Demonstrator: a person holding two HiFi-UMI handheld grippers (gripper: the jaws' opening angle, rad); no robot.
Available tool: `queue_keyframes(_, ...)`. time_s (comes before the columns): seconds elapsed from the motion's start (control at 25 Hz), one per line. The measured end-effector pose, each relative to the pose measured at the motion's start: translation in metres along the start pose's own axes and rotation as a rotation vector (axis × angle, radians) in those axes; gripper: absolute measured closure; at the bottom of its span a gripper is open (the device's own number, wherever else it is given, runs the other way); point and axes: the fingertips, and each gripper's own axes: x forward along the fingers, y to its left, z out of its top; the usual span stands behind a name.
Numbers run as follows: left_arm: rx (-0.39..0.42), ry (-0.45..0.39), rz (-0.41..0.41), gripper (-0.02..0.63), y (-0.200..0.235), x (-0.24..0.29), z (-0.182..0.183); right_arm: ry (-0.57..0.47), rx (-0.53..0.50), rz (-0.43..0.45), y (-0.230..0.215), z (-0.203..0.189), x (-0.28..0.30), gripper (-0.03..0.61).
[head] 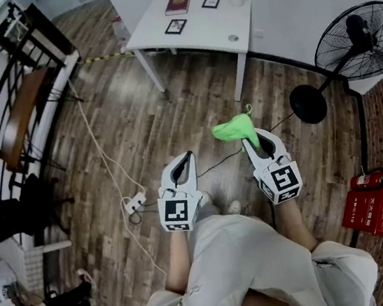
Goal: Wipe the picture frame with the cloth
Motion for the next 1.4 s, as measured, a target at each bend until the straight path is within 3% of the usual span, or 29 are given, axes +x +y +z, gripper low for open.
queue_keyframes(0.32,0.007,-0.015,0.019,0.594,0.01,0.018,0.004,0.003,0.0,0.027,-0.002,-0.003,0.018,0.489)
queue_keyframes(0.6,-0.007,-0.022,0.011,0.594,0.045,0.055,-0.003,0.03,-0.008,0.023,-0.012,-0.007,0.064,0.489)
queue_keyframes(1.4,-0.035,-0.017,-0.014,0.594,0.244,0.197,-0.008,0.107,-0.014,-0.04,-0.045,0.008,0.291,0.489)
